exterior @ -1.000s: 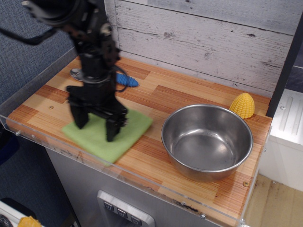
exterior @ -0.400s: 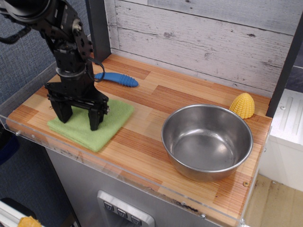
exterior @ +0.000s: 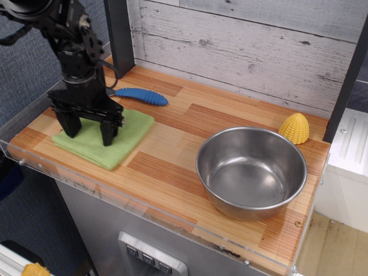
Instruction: Put the napkin under the fork.
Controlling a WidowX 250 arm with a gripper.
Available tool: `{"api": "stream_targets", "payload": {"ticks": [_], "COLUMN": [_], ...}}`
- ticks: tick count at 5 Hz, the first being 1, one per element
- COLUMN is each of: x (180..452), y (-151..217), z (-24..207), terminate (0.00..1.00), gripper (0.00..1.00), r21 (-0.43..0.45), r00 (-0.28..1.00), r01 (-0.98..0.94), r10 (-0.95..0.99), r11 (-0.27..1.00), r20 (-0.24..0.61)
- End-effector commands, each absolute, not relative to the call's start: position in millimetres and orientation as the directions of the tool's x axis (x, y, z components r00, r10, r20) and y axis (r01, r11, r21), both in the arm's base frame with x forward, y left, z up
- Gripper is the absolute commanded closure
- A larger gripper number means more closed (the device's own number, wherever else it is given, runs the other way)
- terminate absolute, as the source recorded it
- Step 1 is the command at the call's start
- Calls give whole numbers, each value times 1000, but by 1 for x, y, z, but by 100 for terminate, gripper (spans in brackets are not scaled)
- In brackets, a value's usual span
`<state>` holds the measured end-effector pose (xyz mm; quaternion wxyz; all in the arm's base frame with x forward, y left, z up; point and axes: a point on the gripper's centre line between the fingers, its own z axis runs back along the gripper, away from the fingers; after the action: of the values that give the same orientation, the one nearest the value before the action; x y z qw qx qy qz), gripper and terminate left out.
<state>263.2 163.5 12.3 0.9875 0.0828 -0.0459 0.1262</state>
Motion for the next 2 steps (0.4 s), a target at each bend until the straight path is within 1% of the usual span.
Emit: {"api": "stream_targets", "payload": {"ticks": [1, 2], "x": [264, 272], "y": [169, 157], "z": [30, 38], "terminate": [0, 0], "gripper": [0, 0], "r21": [137, 92], "r00": [963, 963], "r01": [-248, -226], "r10": [228, 209], "r11": [959, 970], "r20": [145, 172]}}
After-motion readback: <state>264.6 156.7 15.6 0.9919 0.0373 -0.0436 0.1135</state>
